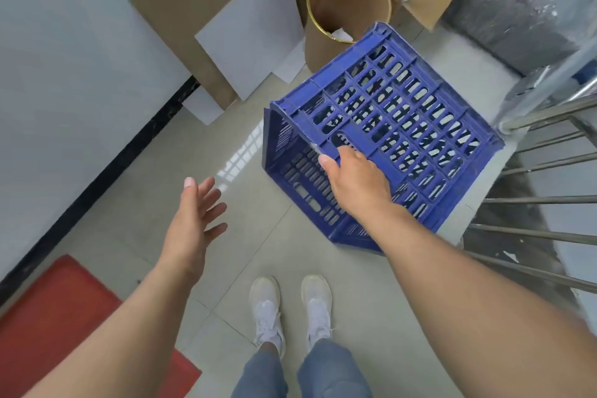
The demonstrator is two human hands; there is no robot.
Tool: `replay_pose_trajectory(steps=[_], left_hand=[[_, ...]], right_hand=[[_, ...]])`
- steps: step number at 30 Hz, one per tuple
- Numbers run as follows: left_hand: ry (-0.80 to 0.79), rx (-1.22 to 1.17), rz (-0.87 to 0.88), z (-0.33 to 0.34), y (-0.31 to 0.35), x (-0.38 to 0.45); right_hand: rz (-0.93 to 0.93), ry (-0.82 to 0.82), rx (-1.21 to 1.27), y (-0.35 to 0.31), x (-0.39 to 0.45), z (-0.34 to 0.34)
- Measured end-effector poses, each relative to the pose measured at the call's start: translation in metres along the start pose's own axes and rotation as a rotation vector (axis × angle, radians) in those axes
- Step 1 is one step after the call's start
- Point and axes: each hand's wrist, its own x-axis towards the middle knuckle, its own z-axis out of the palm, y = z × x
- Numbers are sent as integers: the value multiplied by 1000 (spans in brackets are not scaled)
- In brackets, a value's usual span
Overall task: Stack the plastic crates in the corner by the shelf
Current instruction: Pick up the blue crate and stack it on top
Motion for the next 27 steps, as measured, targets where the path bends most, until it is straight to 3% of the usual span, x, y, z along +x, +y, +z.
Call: replay_pose_trajectory(steps=[14,27], left_hand=[[142,-57,7,-63,-23,-23],[212,-111,-30,-259,-109,-62]], right_hand=[[-67,-52,23,-73,-41,47],[-124,-91,47,-215,-156,175]])
